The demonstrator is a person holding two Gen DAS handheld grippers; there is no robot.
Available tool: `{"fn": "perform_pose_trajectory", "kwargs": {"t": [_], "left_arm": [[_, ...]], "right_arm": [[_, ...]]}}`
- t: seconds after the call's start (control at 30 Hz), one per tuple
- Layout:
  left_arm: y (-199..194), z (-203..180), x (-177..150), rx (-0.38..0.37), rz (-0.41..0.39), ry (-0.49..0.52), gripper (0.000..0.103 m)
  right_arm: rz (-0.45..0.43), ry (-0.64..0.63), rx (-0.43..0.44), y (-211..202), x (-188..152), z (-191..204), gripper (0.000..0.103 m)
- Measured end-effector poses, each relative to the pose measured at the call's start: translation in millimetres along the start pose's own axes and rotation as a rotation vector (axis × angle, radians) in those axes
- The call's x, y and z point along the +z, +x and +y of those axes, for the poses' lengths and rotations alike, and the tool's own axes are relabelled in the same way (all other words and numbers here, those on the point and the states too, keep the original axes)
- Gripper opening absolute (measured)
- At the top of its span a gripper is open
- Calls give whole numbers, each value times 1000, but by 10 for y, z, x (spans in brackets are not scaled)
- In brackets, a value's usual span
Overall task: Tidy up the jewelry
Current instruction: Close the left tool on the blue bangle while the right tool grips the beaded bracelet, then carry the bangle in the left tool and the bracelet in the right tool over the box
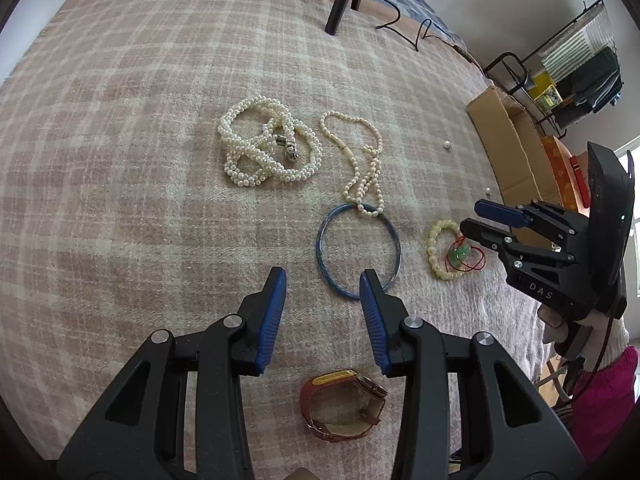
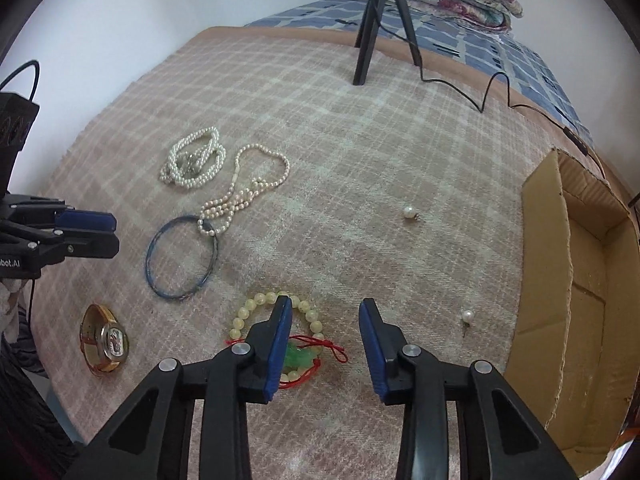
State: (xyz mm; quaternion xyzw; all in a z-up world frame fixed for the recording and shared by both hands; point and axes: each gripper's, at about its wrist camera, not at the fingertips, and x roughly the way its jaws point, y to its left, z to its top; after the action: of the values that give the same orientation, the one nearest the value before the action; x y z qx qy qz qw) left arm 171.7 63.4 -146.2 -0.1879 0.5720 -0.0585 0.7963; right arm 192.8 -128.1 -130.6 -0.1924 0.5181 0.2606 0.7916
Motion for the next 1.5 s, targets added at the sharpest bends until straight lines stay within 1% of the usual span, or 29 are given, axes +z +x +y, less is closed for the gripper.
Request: {"fn": "perform_pose_trajectory", "kwargs": {"t": [0.07, 0.13, 0.43, 0.77, 0.87, 0.9, 0.97, 1.0, 1.07, 1.1, 1.2, 1.33, 1.5], "left_arm": [[24, 6, 3, 1, 5, -2, 38], [53, 2, 2, 0, 12, -1, 35], [153, -25, 35, -10, 33, -13, 35], [365, -52, 104, 25, 55, -13, 35], [429, -63, 127, 37, 57, -6, 35], [445, -78, 132, 43, 57, 4, 35], [468, -105, 135, 65, 48, 30, 28], [483, -124, 142, 81, 41, 42, 21], [489, -127, 149, 88, 31, 50, 12], [490, -125, 157, 86, 28, 47, 6], [474, -127, 162, 73, 20, 44, 3], [388, -152, 140, 29, 8, 38, 1], [193, -260, 127, 5, -43, 71, 1]], "right_arm": [[15, -26, -14, 40, 13, 39, 33], [28, -44, -14, 70, 20, 81, 31], [91, -98, -41, 247, 21, 165, 27], [93, -93, -15, 330, 54, 120, 27], [88, -102, -16, 329, 47, 132, 25], [86, -102, -12, 326, 43, 137, 23], [83, -104, -8, 318, 35, 148, 19], [82, -106, -9, 314, 33, 153, 18], [80, -107, -12, 309, 32, 159, 16], [79, -105, -11, 306, 33, 160, 15], [73, -97, -17, 288, 34, 152, 6], [65, -94, -24, 263, 20, 154, 6], [51, -87, -32, 196, -26, 156, 5]]}}
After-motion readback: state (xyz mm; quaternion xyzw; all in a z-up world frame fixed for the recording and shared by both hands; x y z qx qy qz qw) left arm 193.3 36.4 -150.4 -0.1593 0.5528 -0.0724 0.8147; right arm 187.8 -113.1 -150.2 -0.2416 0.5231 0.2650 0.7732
